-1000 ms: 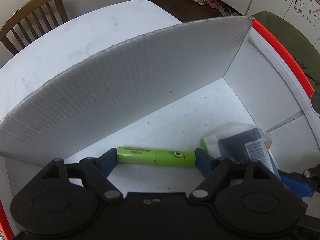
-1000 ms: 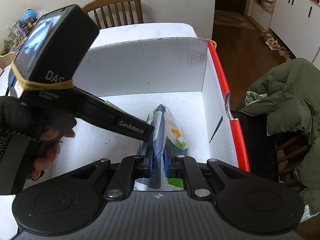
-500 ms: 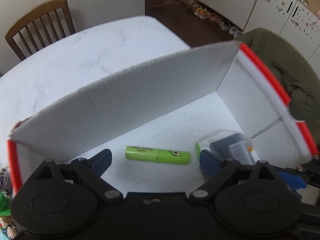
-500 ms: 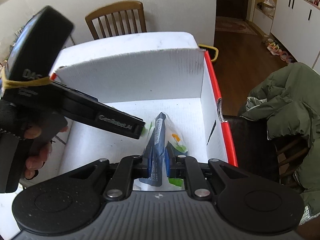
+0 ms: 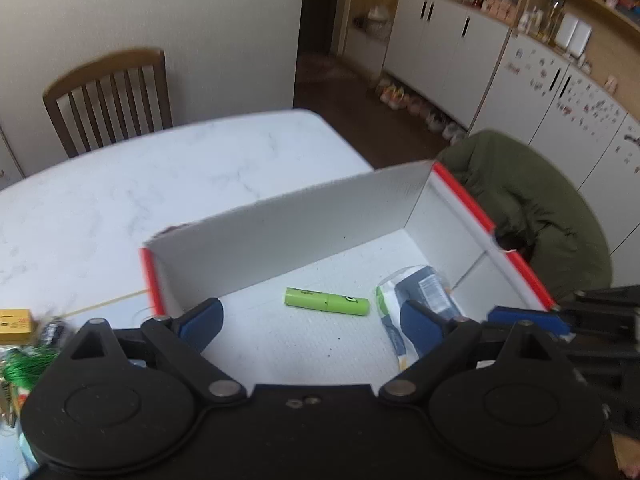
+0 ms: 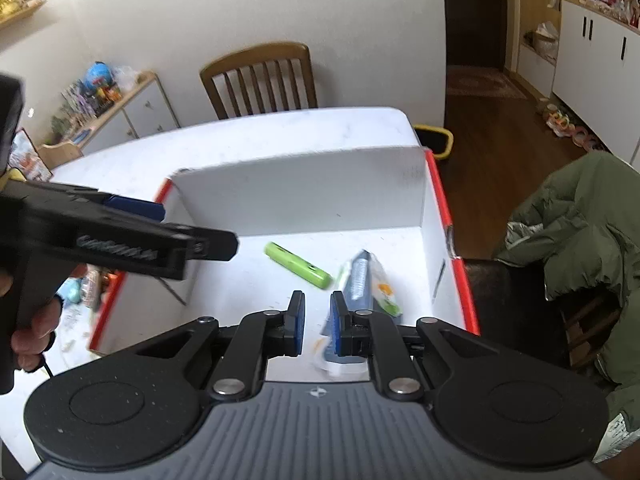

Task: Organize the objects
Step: 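Open both grippers to drop the battery and snack bag in the box, then grasp the gold foil bag with the left gripper while the right grasps the yellow soap bar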

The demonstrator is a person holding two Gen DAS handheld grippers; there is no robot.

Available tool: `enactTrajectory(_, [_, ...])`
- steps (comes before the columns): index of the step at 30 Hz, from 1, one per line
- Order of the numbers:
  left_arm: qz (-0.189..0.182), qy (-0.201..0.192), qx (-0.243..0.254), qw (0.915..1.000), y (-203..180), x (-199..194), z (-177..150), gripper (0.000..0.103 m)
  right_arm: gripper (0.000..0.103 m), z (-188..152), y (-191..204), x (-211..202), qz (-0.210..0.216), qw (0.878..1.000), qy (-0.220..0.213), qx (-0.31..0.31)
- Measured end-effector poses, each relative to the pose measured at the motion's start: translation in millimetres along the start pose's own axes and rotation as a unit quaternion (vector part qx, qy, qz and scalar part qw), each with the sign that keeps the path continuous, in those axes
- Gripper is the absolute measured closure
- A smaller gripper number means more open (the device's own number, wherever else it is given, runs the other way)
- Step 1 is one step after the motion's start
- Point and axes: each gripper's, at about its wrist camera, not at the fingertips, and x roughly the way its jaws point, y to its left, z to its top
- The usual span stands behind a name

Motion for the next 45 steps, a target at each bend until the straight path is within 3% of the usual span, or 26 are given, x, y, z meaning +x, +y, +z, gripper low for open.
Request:
enactTrajectory(8, [-0.001,-0.059,0.010,0.9982,22.8,-64.1,-31.4,0.008,0.091,-5.2,32.0,-30.4,0.029,0.999,-0.042,-0.003])
enactTrajectory(14, [0.009,-0.084,-0.009,0.9964,54.2,-94.8,-57.5,0.005,0.089,-7.8,67.0,-36.8,0.040,0.998,-0.049,-0.008])
enactTrajectory(21, [0.032,-0.096,-0.032,0.9943,103.6,-118.8,-87.8,0.003,0.051,-14.1,112.9,-37.9,0.062,0.996,-0.056,-0.013])
enactTrajectory(28, [0.046,-0.094,-0.046,0.9934,150.3,-131.0,-113.4,0.001,0.035,-19.8,163.2,-28.1,0.068,0.996,-0.048,-0.024])
enactTrajectory(37, [0.050,-0.093,-0.059,0.9926,205.9,-139.0,-131.3,0.001,0.020,-25.7,220.3,-6.4,0.063,0.997,-0.029,-0.036])
enactTrajectory(45, [0.048,-0.075,-0.083,0.9926,251.8,-124.4,-143.3,0.000,0.018,-24.2,257.7,29.0,0.039,0.999,-0.010,-0.036])
